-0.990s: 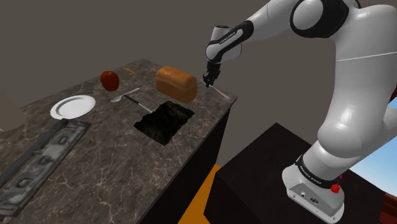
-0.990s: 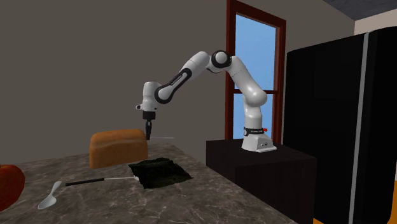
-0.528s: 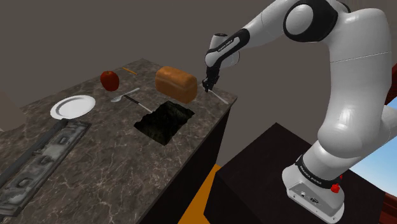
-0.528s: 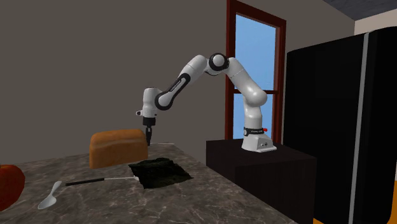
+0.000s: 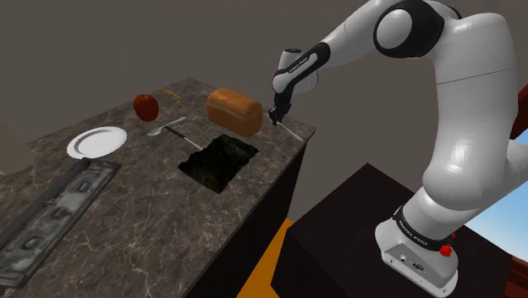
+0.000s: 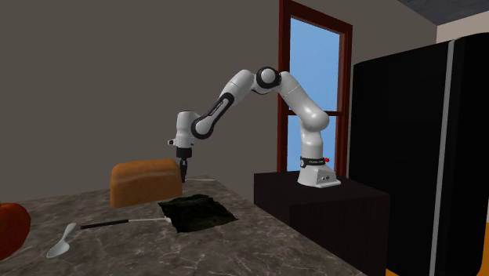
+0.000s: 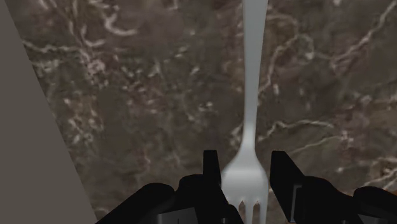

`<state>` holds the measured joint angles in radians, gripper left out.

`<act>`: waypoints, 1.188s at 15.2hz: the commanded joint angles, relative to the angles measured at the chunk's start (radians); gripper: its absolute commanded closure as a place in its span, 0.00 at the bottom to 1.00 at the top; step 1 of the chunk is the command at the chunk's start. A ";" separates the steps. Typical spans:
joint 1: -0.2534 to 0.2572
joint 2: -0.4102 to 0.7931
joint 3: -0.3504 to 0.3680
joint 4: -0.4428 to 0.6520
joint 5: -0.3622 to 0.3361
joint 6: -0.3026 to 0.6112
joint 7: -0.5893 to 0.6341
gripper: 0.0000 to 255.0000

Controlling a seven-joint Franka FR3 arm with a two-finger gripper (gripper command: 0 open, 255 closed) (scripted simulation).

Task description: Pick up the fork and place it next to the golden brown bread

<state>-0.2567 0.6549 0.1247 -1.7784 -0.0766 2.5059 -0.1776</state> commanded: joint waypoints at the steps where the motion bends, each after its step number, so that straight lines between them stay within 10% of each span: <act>1: 0.000 0.000 0.000 0.000 0.000 0.000 0.000 1.00; 2: 0.000 0.000 0.000 0.000 0.000 0.000 0.000 0.00; 18: -0.011 -0.100 0.011 -0.022 0.013 -0.078 -0.008 0.00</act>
<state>-0.2680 0.5553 0.1357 -1.8004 -0.0634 2.4288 -0.1858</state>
